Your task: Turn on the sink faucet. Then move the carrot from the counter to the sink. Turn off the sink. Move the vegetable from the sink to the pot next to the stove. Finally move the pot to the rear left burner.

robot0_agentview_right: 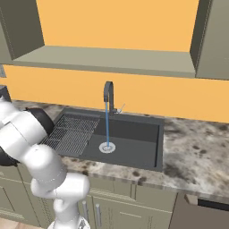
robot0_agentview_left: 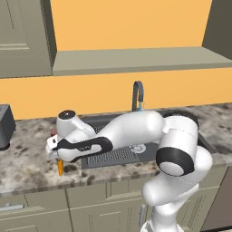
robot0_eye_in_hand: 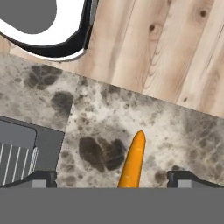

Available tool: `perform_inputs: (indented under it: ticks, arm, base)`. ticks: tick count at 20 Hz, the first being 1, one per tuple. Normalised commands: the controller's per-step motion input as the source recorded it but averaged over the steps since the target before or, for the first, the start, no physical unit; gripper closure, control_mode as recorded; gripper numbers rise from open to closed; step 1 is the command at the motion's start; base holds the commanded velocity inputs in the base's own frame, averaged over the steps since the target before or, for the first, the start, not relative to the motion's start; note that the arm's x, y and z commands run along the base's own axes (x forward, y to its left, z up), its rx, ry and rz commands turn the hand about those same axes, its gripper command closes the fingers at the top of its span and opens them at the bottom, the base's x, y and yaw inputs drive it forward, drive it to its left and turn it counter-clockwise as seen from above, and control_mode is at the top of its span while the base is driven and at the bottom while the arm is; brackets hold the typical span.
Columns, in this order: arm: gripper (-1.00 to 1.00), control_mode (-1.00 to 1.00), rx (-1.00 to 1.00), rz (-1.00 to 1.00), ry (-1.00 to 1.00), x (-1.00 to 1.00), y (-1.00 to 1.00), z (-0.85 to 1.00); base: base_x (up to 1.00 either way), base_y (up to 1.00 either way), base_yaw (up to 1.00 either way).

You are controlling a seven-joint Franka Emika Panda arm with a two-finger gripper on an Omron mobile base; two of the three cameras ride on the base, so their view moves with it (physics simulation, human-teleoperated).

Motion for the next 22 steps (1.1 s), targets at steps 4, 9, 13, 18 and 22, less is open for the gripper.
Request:
perform_inputs:
  ticks: [4,9,13,18,22]
  arm:
    - [-1.0,-1.0,0.0,-0.03,0.0,0.14,0.16,-0.1]
    - [-1.0,-1.0,0.0,-0.03,0.0,0.1,0.15,-0.17]
    - [-1.0,-1.0,-0.03,-0.02,0.0,0.07,0.15,-0.17]
    - [-1.0,-1.0,-0.02,0.0,0.0,0.05,0.08,-0.14]
    - [-1.0,-1.0,-0.01,0.0,0.0,0.04,0.01,-0.2]
  base:
    - [0.0,0.0,0.0]
    - [0.0,0.0,0.0]
    - [0.0,0.0,0.0]
    - [0.0,0.0,0.0]
    - [0.0,0.0,0.0]
